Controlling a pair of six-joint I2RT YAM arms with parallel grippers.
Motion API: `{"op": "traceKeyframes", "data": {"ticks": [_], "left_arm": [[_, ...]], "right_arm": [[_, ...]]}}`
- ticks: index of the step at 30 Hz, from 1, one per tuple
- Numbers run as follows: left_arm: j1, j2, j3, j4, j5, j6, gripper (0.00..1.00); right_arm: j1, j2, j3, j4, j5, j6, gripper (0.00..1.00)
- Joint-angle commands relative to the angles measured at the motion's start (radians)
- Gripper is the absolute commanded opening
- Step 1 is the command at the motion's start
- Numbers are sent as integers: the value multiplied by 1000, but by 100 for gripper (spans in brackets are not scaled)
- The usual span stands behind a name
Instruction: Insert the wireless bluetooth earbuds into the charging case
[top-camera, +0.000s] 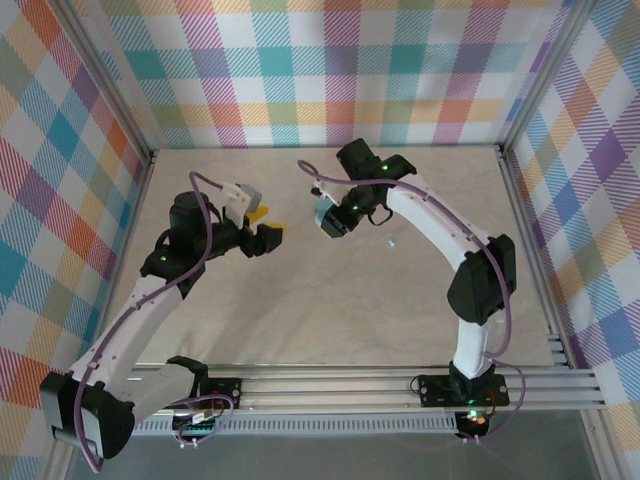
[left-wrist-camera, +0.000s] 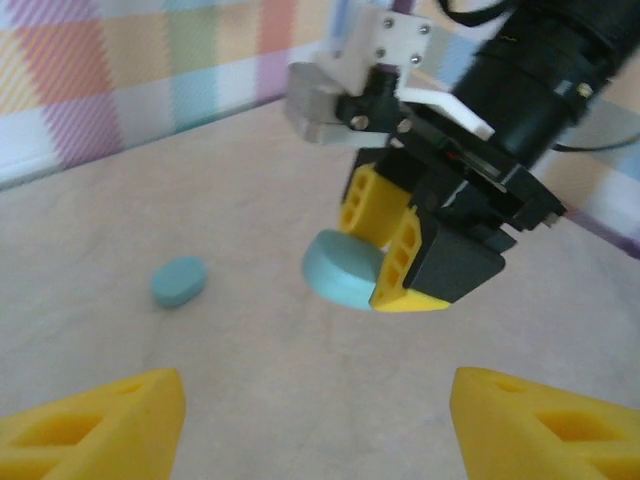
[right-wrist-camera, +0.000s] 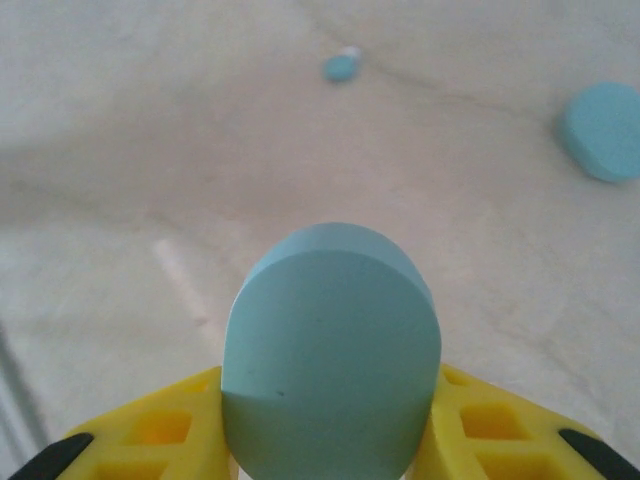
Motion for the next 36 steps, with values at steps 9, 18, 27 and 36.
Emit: {"op": "traceKeyframes", "data": {"ticks": [9,18,27,36], "left_arm": [[9,-42,64,-225,409,325,70],[-25,-23,51,-155,487,336,70],[-110,21,73,-135,416,359,72],[-149,53,85,-82,402,349,69]], "right_arm": [[147,-187,5,-153,-49,-284,8],[192,-284,-35,-135,-89,-365,7],[221,-293,-24,-162,-79,-390,6],[234,-288,-3,-162,-83,-393,6]]}}
